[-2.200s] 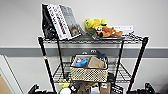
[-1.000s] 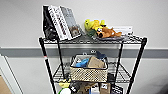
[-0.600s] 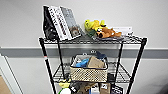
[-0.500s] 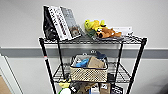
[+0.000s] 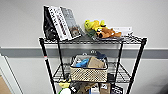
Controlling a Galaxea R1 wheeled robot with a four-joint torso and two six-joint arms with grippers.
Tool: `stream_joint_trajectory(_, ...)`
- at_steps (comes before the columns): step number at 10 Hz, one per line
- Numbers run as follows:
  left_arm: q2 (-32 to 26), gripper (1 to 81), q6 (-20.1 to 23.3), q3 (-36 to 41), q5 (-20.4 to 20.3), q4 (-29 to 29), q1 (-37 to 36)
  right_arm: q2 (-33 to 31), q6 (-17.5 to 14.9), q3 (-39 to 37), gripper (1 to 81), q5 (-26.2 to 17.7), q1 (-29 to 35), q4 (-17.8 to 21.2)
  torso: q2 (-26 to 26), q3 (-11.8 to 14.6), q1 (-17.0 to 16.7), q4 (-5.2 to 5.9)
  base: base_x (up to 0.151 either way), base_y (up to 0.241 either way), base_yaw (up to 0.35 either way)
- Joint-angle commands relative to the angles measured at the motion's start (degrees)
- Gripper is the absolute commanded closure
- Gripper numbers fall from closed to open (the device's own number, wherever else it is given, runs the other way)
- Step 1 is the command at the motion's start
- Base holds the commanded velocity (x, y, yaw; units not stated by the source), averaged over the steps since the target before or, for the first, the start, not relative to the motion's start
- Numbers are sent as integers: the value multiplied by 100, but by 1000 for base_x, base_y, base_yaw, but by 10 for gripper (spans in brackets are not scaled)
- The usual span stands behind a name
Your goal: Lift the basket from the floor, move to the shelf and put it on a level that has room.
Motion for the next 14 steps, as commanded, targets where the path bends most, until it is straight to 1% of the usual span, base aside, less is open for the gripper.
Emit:
stream_joint_trajectory(1,565,10,53,-896,155,229,-68,450,-16,-692,10,-142,179,-290,0,0,0,0,0,0,0)
stream_joint_trajectory(2,726,10,44,-1128,155,282,-24,602,-7,-896,10,-142,117,-362,-2,0,0,0,0,0,0)
stream_joint_trajectory(5,1454,10,44,-2259,243,291,64,1189,-7,-1896,10,-142,-50,-388,-2,0,0,0,0,0,0)
stream_joint_trajectory(6,1674,10,35,-2645,243,282,99,1434,-16,-2265,10,-142,-103,-475,-2,0,0,0,0,0,0)
stream_joint_trajectory(7,1876,10,35,-2988,243,282,143,1742,-7,-2677,10,-142,-147,-642,-2,0,-2,0,0,0,0)
stream_joint_trajectory(9,2175,10,44,-3455,251,291,196,2365,-7,-3563,10,-151,-217,-819,-5,2,-4,0,0,0,0)
stream_joint_trajectory(11,2466,10,44,-3852,453,308,196,2931,-7,-4447,10,-151,-296,-907,-5,2,-4,0,0,0,0)
stream_joint_trajectory(13,2704,10,53,-4116,489,300,204,3256,-7,-4939,10,-151,-393,-1109,-5,5,-4,0,0,0,0)
stream_joint_trajectory(14,2869,10,53,-4273,820,300,169,3378,-7,-5123,10,-151,-402,-1161,-5,5,-4,0,0,0,0)
